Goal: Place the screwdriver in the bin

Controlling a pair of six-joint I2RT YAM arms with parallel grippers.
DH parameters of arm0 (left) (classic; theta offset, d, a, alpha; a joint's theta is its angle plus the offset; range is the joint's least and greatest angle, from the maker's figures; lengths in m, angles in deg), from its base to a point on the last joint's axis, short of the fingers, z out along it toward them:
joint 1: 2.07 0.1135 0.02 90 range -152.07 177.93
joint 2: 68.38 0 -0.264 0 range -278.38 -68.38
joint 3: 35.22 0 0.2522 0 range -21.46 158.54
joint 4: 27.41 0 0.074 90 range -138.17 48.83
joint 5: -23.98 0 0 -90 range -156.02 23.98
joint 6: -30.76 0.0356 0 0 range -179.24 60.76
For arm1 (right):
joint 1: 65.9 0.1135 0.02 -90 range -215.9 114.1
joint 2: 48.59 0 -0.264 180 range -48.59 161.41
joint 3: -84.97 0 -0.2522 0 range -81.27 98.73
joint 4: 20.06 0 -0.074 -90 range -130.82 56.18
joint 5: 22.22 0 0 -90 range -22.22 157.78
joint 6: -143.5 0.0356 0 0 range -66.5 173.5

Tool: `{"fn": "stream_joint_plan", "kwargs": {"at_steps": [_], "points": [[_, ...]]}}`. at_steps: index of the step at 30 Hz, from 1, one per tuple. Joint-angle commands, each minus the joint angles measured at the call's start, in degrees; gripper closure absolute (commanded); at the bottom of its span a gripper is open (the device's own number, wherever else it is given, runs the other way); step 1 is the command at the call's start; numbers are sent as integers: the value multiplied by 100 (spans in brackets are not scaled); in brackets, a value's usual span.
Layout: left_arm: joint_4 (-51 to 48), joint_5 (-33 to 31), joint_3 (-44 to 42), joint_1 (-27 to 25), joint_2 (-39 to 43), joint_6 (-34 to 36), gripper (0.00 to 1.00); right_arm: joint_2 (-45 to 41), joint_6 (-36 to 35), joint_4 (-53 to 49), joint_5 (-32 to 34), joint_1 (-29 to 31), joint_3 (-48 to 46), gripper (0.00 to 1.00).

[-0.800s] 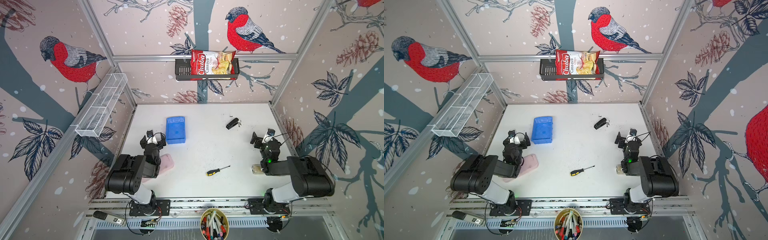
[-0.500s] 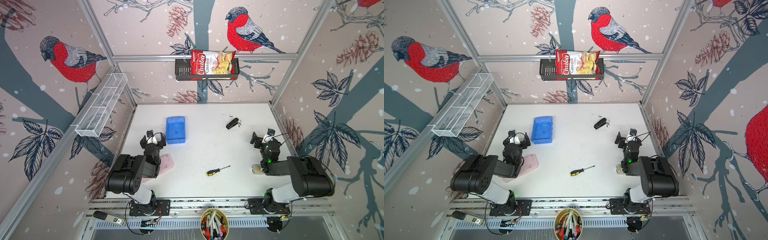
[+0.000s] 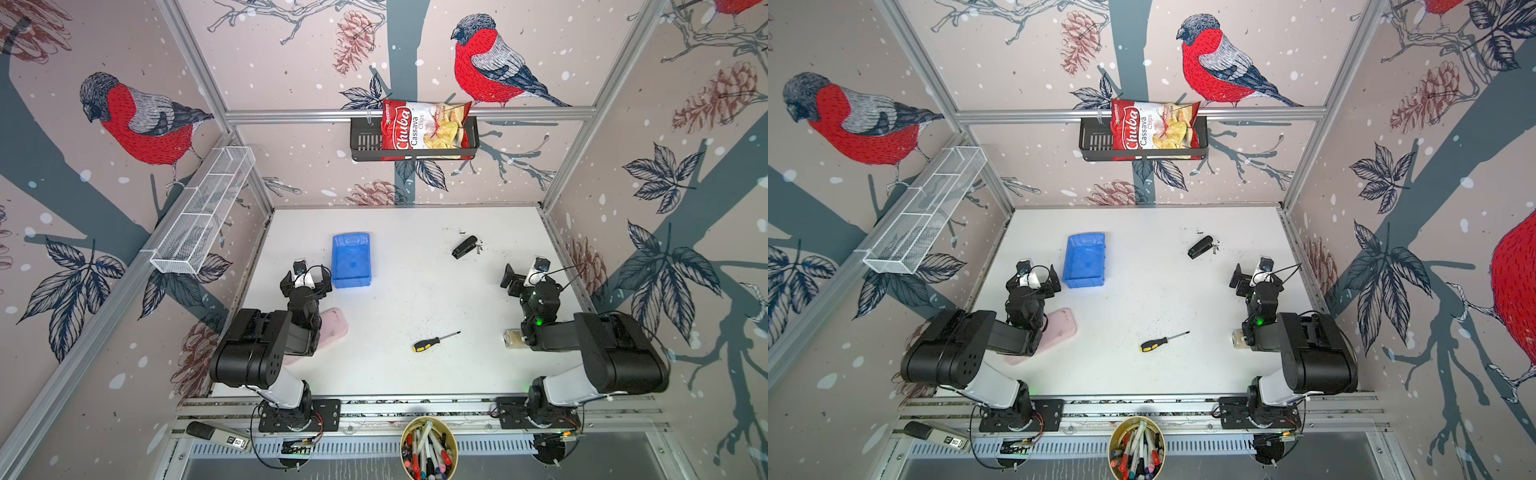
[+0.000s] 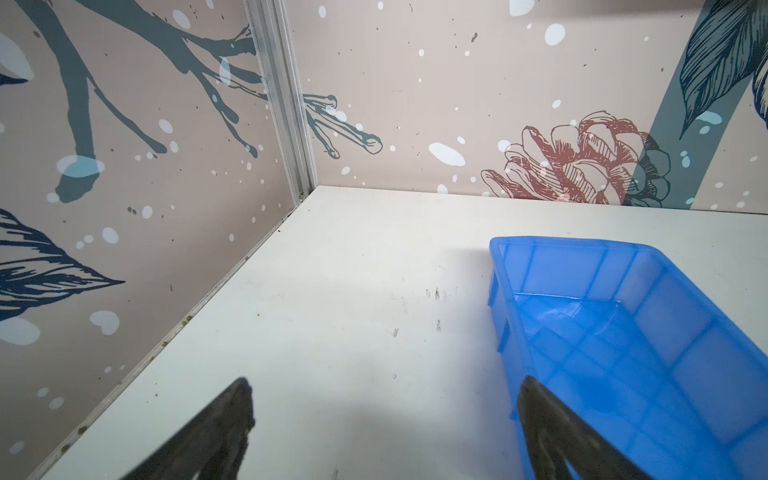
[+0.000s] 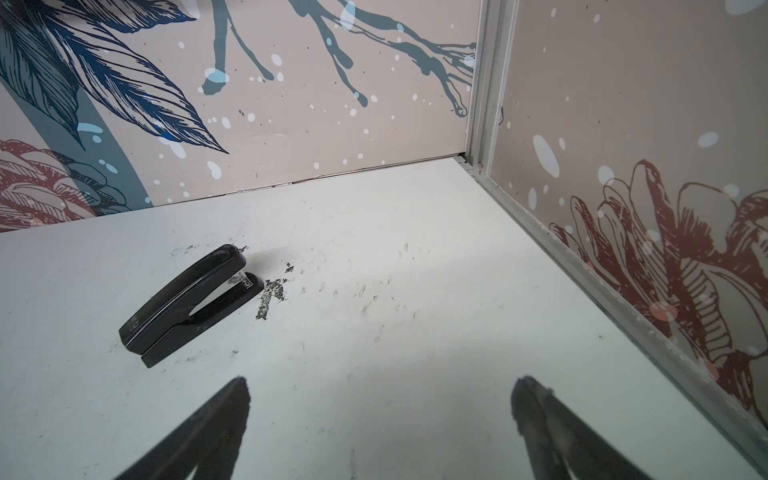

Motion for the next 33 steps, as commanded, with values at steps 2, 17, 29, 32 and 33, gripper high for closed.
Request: {"fn": "stream_joint_plan", "kwargs": {"at_steps": [2,17,29,32,33], "points": [[218,5,3,1,5,-10,2,-1,53,246,3,-3,21,0],[-243,15,-113,-141,848,186,2,-626,5,-376,-71,32,70,1],[-2724,1690,588,-846,2387,1116,2,-2087,-500,-1888,-767,281,102,0],[-3373,2138,763,-997,2668,1238,2,-2531,-781,-2457,-1333,321,127,0],[-3594,2254,821,-1070,2770,1299,2,-2686,-925,-2698,-1507,346,143,0]]}}
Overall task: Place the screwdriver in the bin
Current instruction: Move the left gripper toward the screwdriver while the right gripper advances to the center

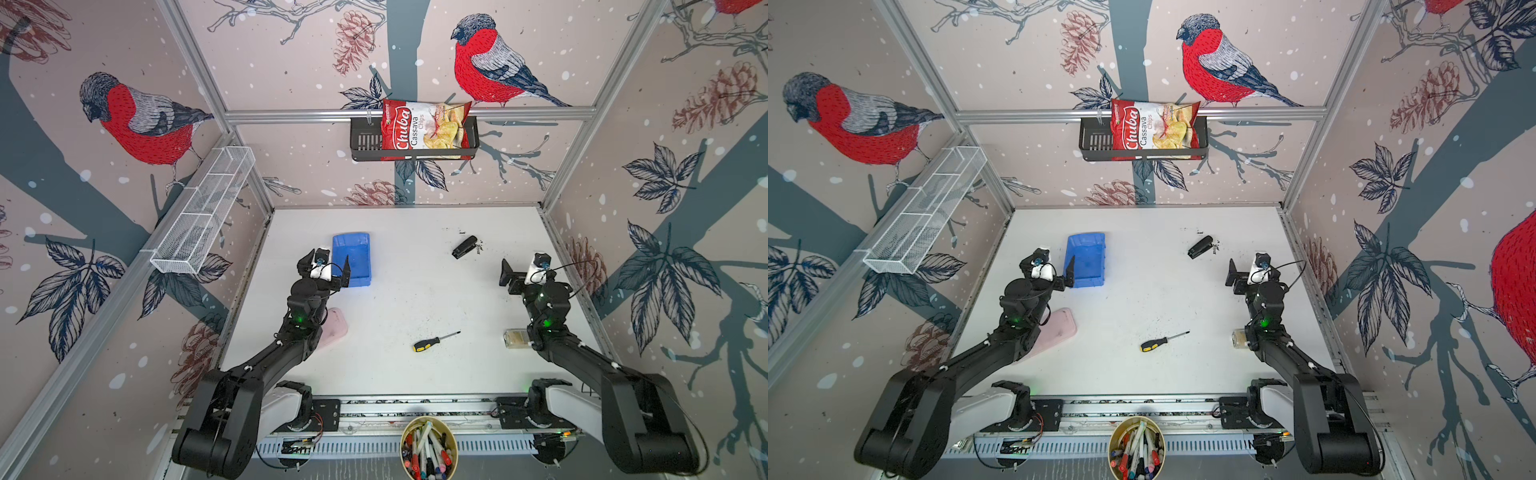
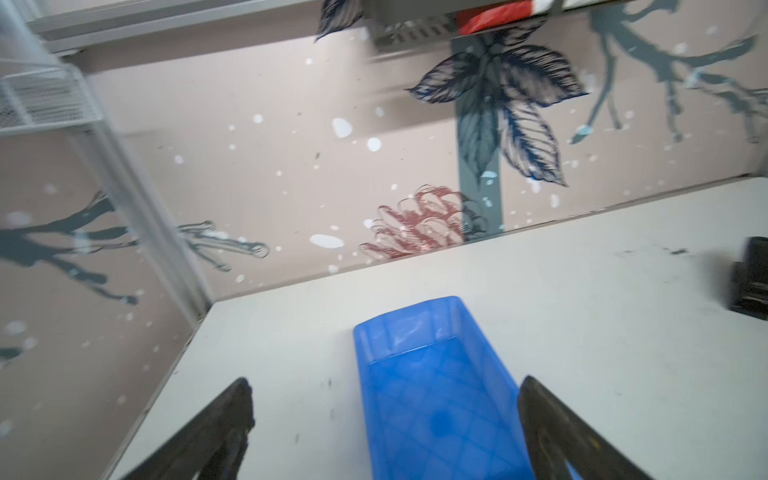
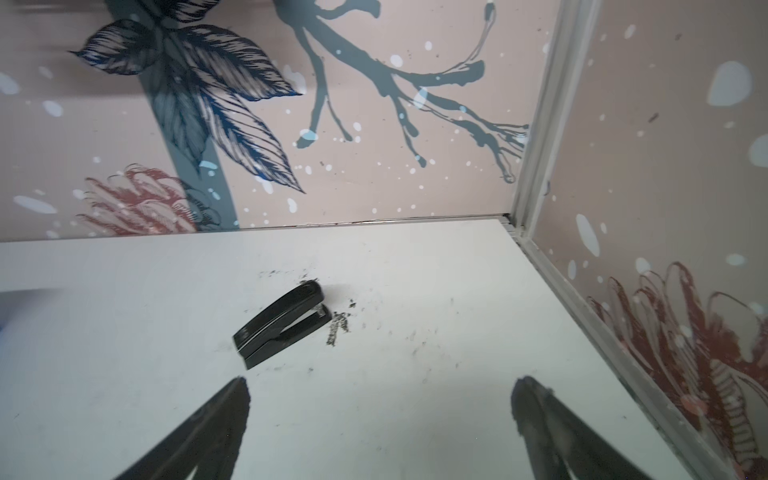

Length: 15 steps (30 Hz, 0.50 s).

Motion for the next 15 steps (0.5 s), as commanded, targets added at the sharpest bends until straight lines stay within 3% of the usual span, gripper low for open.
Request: {"fn": "stream_joint_plan", "kwargs": {"at_steps": [1,7,15], "points": [[-1048,803,169,-177,252,296,2,-410,-570,-938,-851,84,82,1],[-1989,1481,428,-756,478,160,3,-1222,-1414,-2829,-1658,255,437,0],[-2625,1464,880,-1937,68,100,2,-2140,-2303,-4925,-2601,371,785,0]]}}
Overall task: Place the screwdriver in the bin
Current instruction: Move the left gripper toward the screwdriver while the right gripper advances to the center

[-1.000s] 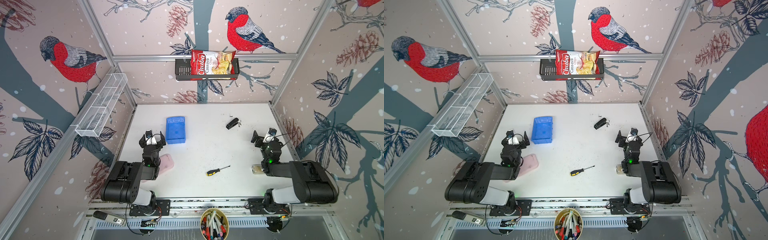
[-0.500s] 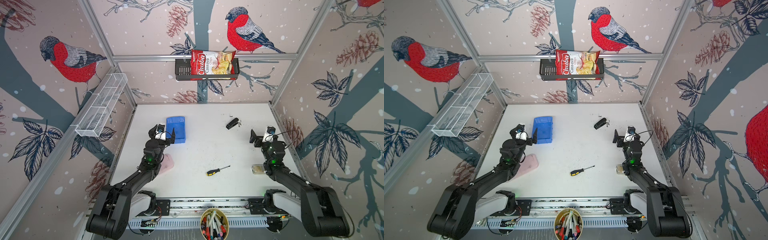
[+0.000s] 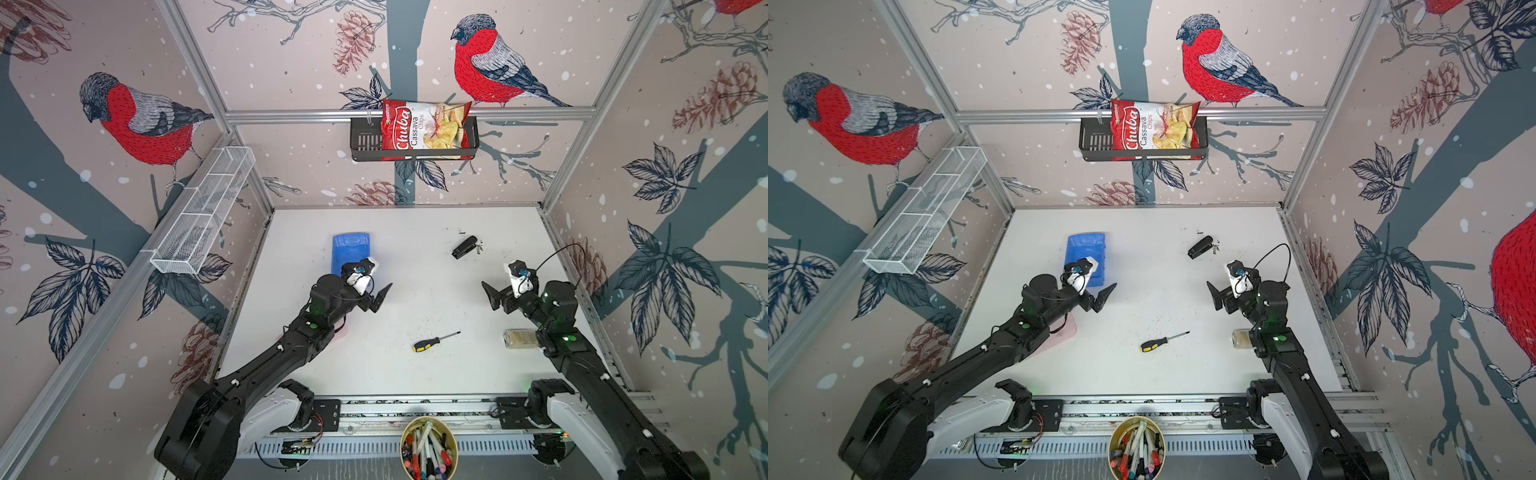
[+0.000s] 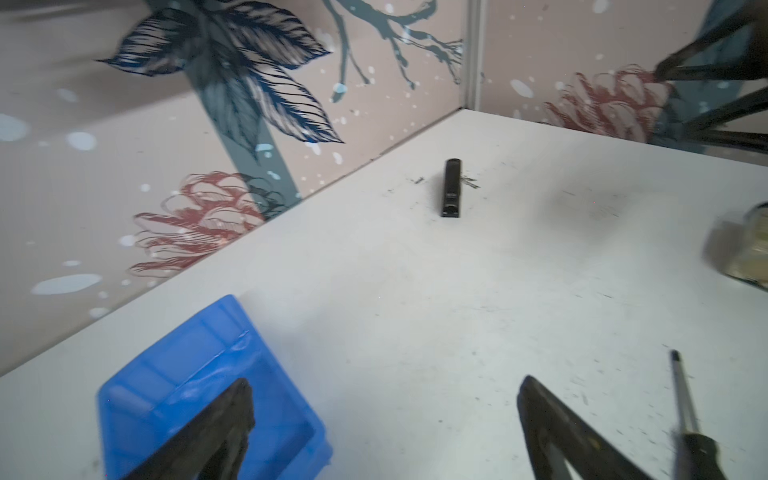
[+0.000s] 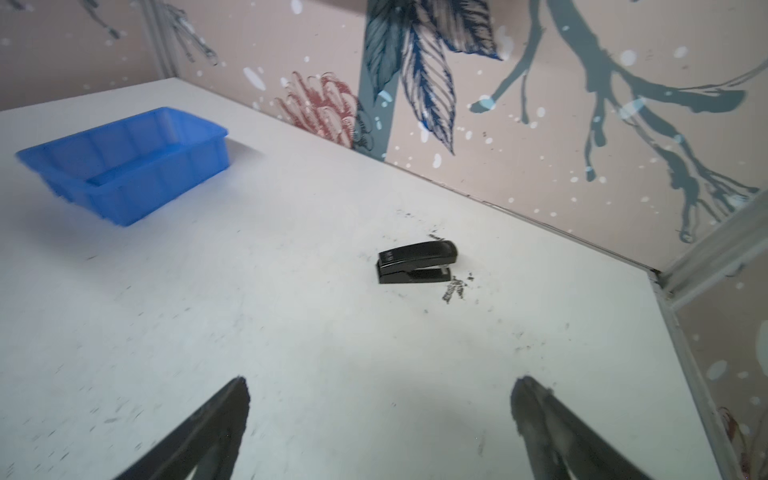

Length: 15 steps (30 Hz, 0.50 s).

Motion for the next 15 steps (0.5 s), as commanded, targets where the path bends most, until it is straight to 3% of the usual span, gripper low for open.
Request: {"fn": "stream_joint_plan", "kwargs": {"at_steps": [1,6,9,15], "points": [[-378,44,173,-413,-223,-61,2,-321,-660,-1288,-628,45,112,0],[-598,-233,363,-1124,-676,-101,2,-843,-1147,-2323,-724,179,266,1],[-822,-256,501,-1455,-961,-127,2,-951,-1412,-2998,-454,445,409,0],[-1209,-369,718,-2016,-1525,-42,2,-1293,-1428,-3258,-257,696,342,0]]}}
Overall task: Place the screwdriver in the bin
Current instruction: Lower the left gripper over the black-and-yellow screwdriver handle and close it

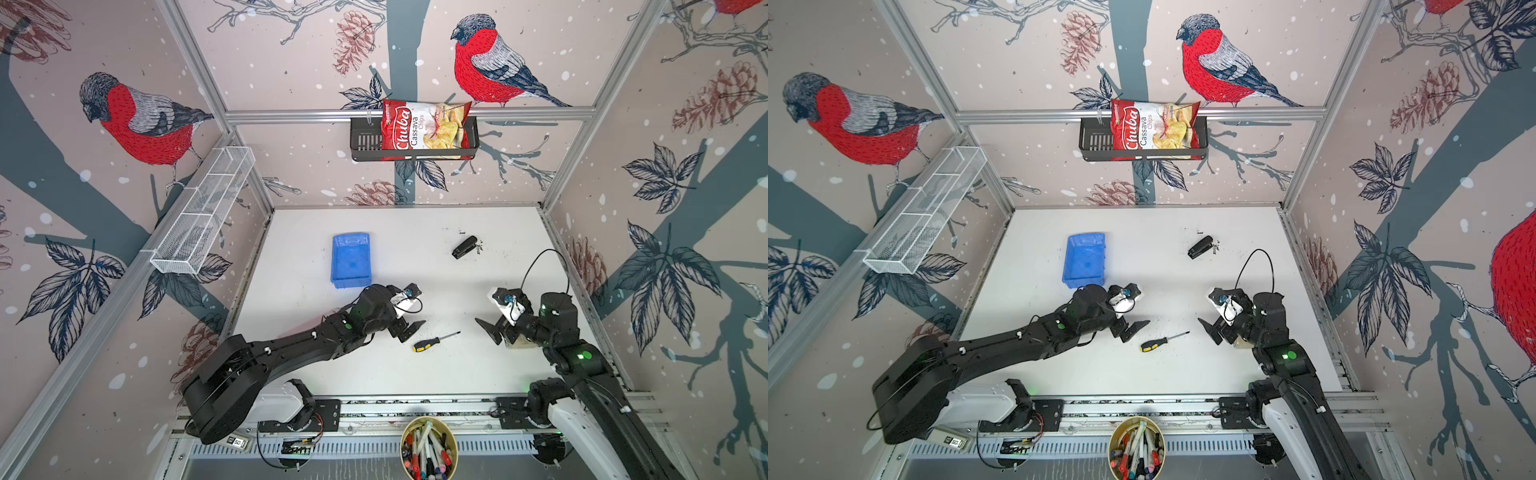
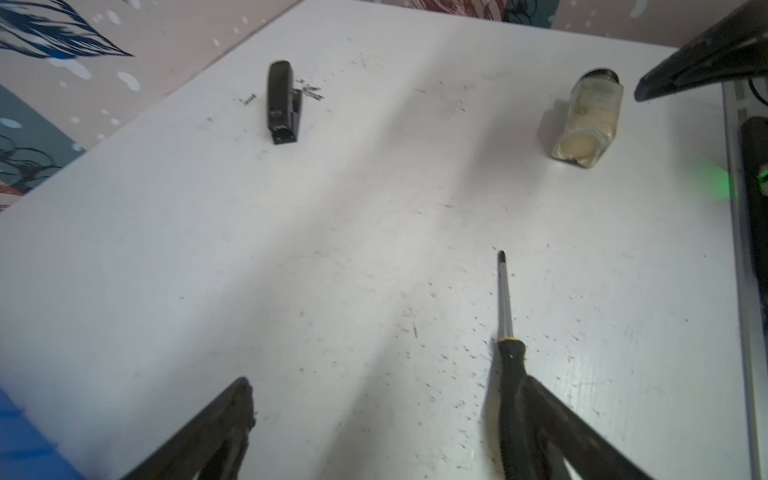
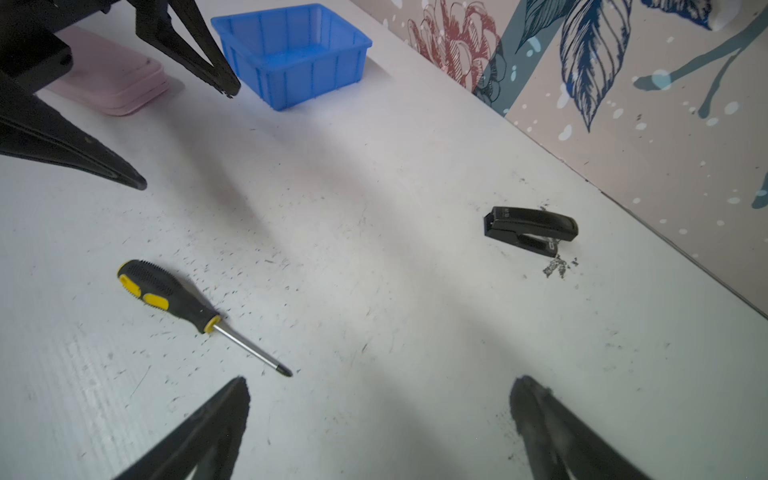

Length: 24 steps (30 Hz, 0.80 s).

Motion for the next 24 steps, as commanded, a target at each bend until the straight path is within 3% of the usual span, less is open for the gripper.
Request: {"fn": "stream_joint_plan", "kwargs": {"at_steps": [1,4,15,18,24], "points": [[-355,-98,130,-215,-207,99,3,-129,-74,-362,115,62,-4,0],[-533,-84,226,-364,-369,152,4,-148,-114,-571,162,132,83,0],[-1459,167,875,-681,-1286,-62,26,69,-104,-582,328,733,177,1],[-1537,26,957,-835,-1481,-24,27,146,-74,-518,456,975,175,1],[-1819,-182,1163,-999,-1804,49,37,164,-9,-545,629,1227,113,0]]}}
